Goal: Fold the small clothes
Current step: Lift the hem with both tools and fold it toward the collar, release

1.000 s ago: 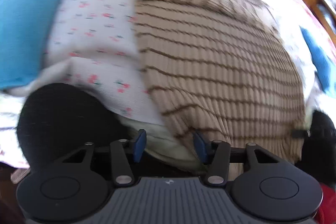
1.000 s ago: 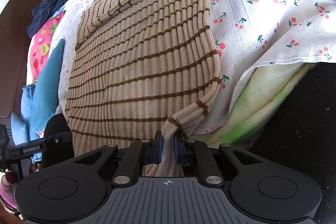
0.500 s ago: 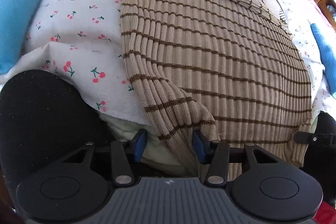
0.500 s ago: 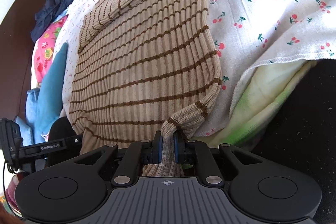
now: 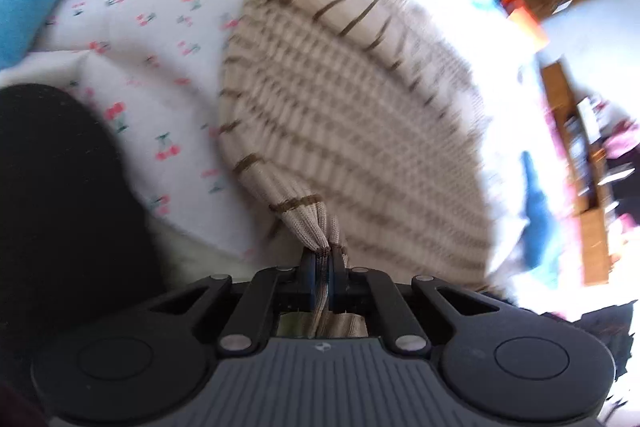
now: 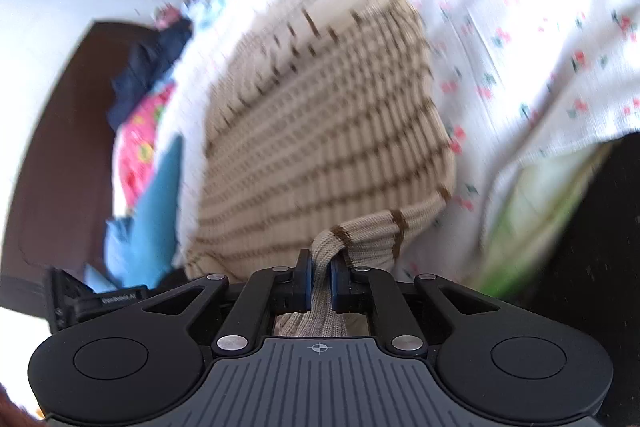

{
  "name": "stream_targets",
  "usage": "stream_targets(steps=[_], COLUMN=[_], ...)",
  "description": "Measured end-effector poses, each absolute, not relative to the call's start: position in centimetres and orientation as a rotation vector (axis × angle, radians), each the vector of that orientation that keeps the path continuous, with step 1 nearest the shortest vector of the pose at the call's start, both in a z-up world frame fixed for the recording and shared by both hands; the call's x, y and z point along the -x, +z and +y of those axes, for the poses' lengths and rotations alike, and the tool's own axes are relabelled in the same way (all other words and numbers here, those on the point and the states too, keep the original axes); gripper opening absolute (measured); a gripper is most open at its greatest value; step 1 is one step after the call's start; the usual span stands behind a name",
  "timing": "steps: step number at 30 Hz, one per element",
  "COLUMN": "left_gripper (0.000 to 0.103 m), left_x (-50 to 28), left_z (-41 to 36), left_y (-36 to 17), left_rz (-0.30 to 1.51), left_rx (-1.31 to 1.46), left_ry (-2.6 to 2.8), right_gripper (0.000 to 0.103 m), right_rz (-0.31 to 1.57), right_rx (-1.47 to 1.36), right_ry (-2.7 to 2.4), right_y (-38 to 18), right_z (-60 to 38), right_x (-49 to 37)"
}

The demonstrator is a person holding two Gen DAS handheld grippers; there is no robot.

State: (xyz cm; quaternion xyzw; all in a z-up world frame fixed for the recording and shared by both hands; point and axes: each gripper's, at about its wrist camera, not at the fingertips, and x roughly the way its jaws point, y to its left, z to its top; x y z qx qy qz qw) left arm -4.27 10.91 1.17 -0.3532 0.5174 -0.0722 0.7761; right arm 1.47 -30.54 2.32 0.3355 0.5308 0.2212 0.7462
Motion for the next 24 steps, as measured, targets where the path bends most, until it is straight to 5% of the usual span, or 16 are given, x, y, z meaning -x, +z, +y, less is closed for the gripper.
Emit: stream_targets(steps=[8,16,24], left_gripper=[0.011,0.012,0.031], left_x=[-1.8,-4.6,-5.1], left_z=[12.8,13.3,14.5], left_y=[2.5,0.1,0.6], left_rz=[0.89,0.882,0.868], left_rx=[0.952,0.813,0.667], left_ry=[-0.254,-0.045,-0.019], right_gripper=[0.009,0.015,0.019], right_rz=[0.872,0.925,0.893], right_rx=[-0.841,-0.781,-0.423], right_ry=[0.391,0.258,0.26], right_y=[5.8,3.3,4.1], right_z=[-30.7,-29.8,-28.6], right_x=[-6.2,-11.6,-11.6])
